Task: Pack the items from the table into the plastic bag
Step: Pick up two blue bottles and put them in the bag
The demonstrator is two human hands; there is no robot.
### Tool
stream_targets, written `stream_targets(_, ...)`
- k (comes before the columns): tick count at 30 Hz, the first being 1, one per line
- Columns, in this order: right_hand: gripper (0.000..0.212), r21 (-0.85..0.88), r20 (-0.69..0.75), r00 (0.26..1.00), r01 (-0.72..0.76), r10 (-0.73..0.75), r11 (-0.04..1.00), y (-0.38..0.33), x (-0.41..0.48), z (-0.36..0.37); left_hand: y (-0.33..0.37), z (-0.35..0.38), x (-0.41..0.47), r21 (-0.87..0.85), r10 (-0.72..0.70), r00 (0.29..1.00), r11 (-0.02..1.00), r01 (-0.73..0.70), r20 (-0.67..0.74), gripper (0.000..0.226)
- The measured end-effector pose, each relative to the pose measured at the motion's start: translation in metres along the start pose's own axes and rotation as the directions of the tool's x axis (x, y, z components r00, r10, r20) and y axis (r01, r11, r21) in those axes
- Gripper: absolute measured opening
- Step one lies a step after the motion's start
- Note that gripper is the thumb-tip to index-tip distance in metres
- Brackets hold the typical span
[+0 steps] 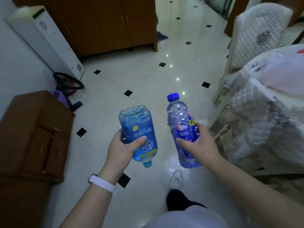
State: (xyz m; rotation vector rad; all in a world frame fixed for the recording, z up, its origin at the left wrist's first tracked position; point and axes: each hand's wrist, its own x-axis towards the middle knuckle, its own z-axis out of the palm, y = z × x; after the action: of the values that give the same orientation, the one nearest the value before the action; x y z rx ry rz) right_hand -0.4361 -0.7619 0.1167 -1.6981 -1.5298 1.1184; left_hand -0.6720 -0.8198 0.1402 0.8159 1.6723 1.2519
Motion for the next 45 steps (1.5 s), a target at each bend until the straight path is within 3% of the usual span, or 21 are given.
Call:
stream_targets(6, 0.06, 0.032, -0.008, 1.0, 0.001, -0.001, 0.999, -0.031, 0.107, -0.017, 0.062, 0.04, 0.11, 0.099, 0.043, 0.999, 0.994, -0.045, 0.023, 0.042)
stream_targets(13, 0.062, 0.056, -0.144, 0.989, 0.044, -0.036, 0.997, -0.066, 0.2, -0.061, 0.115, 0.104, 0.212, 0.034, 0.123, 0.978, 0.991, -0.131, 0.17, 0.043)
stream_targets(20, 0.069, 0.05, -0.239, 0.961, -0.129, 0.137, 0.99, -0.052, 0.282, -0.056, 0.118, 0.15, 0.323, 0.05, 0.078, 0.939, 0.994, -0.101, 0.336, 0.045)
stream_targets(24, 0.062, 0.062, -0.325, 0.918, -0.218, 0.226, 0.974, -0.067, 0.351, -0.044, 0.134, 0.181, 0.419, 0.043, 0.056, 0.902, 0.996, -0.082, 0.428, 0.043)
stream_targets(34, 0.064, 0.177, -0.602, 0.715, -0.314, 0.355, 0.933, -0.11, 0.461, -0.066, 0.208, 0.276, 0.581, 0.018, 0.086, 0.715, 0.99, -0.137, 0.693, 0.046)
stream_targets(45, 0.064, 0.382, -0.699, 0.435, -0.443, 0.567, 0.811, -0.032, 0.515, -0.116, 0.202, 0.44, 0.626, 0.139, -0.034, 0.477, 0.973, -0.186, 0.878, 0.047)
